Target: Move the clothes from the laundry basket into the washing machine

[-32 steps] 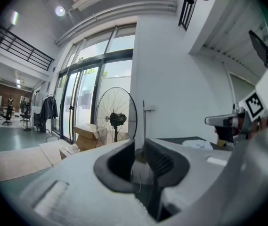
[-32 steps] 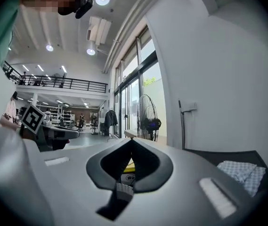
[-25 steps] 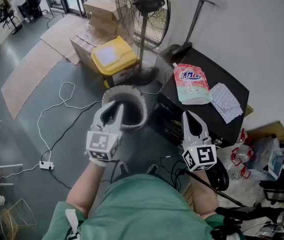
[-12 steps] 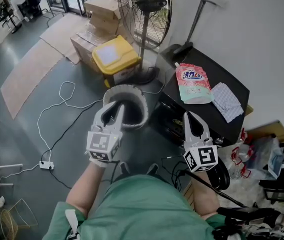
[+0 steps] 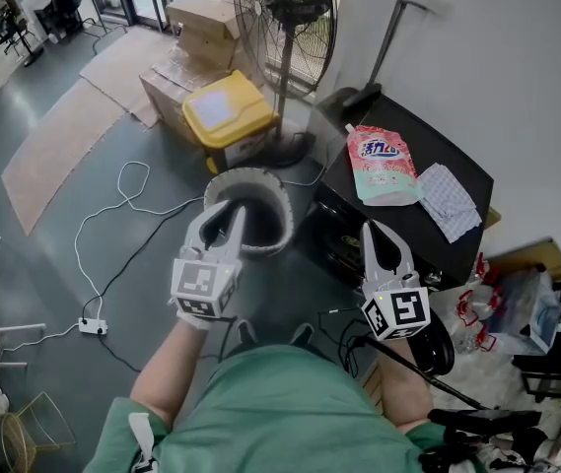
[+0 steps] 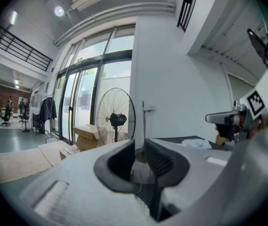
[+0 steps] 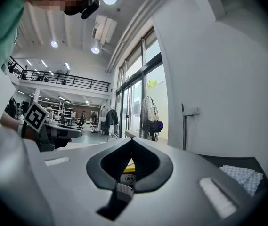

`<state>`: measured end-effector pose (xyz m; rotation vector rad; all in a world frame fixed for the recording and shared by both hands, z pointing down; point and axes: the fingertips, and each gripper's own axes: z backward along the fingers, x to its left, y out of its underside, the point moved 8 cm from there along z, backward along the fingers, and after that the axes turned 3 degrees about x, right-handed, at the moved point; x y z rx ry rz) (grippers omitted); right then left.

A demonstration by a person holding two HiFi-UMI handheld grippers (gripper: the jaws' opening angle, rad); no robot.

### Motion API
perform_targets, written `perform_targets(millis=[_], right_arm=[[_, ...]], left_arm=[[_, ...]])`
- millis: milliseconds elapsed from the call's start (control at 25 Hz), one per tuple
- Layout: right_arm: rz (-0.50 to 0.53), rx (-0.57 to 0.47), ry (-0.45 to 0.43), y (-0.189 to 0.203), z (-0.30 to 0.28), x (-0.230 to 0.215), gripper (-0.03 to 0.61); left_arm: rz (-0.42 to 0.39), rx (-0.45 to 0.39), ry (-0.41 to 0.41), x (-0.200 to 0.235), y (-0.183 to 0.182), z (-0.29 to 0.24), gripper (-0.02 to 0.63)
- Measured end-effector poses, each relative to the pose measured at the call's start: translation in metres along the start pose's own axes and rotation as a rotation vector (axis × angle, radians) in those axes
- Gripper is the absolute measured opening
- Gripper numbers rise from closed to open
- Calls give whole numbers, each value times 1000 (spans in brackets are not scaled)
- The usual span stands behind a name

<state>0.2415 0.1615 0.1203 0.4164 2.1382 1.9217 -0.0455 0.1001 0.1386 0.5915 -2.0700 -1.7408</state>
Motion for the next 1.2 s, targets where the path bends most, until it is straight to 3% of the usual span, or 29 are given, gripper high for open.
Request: perform_targets(millis=[1200], right_arm=[[-1,22,27,8,-4,3,2]], left_arm=[[21,25,8,8,15,-4,60]])
